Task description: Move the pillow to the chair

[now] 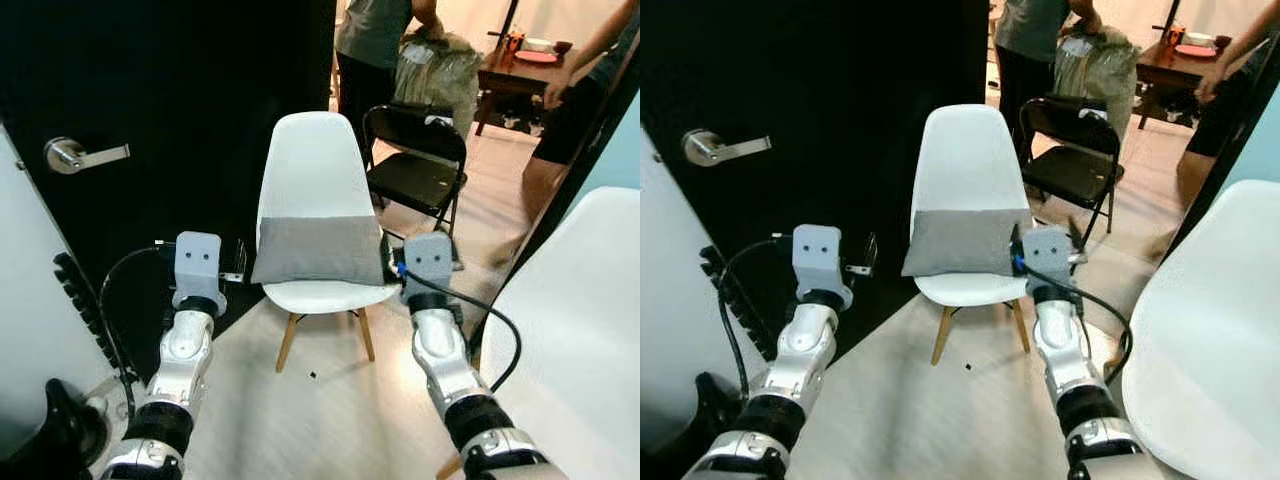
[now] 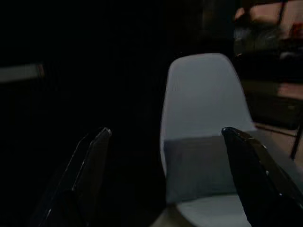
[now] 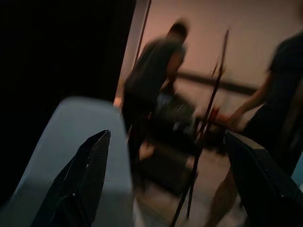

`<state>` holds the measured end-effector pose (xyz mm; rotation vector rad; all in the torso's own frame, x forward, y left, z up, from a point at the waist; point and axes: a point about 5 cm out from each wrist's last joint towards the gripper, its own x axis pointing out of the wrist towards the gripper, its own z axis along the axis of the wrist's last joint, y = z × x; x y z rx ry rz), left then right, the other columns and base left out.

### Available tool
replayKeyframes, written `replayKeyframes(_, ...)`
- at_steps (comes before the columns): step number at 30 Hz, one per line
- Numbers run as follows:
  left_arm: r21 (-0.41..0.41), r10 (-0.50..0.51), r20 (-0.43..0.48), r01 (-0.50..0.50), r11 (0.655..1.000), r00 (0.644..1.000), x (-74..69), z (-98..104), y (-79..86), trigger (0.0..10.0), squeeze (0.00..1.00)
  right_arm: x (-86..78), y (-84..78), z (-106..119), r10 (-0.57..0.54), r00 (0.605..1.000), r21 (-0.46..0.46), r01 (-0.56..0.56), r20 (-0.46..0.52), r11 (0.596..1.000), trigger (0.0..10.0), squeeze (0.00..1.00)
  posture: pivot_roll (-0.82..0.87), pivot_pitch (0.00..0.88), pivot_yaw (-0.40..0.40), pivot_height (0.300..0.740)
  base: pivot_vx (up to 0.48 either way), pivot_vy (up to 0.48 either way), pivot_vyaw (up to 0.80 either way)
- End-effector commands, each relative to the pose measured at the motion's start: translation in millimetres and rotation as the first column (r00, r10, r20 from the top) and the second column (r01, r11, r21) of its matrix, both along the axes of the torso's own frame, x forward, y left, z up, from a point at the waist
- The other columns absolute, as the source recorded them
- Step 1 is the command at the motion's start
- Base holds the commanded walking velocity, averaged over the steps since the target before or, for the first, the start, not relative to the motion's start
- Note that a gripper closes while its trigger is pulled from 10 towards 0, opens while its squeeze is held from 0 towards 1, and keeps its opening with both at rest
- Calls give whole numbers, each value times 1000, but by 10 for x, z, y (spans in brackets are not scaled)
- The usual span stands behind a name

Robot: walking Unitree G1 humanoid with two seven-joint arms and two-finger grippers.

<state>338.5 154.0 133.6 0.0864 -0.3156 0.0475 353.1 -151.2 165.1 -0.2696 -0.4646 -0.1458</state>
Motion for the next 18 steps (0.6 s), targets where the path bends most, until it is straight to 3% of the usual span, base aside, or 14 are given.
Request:
replayKeyframes(1, 39, -5, 26, 4, 999, 1000, -28, 11, -26, 10000, 0, 33, 4, 266, -15, 994, 27, 12, 109, 1000, 10000, 0, 33, 0, -51, 740, 0, 0, 0)
replayKeyframes(6, 62, -2, 31, 0, 998, 1000, -8, 19, -38, 10000, 0, 112, 13, 575, -41, 978, 53, 31, 203, 998, 10000, 0, 30, 0, -49, 740, 0, 0, 0)
replayKeyframes(18, 60, 10, 9, -11, 998, 1000, -43, -42, -36, 10000, 0, 241, 8, 815, -69, 972, 22, 66, 226, 998, 10000, 0, 40, 10, -70, 740, 0, 0, 0)
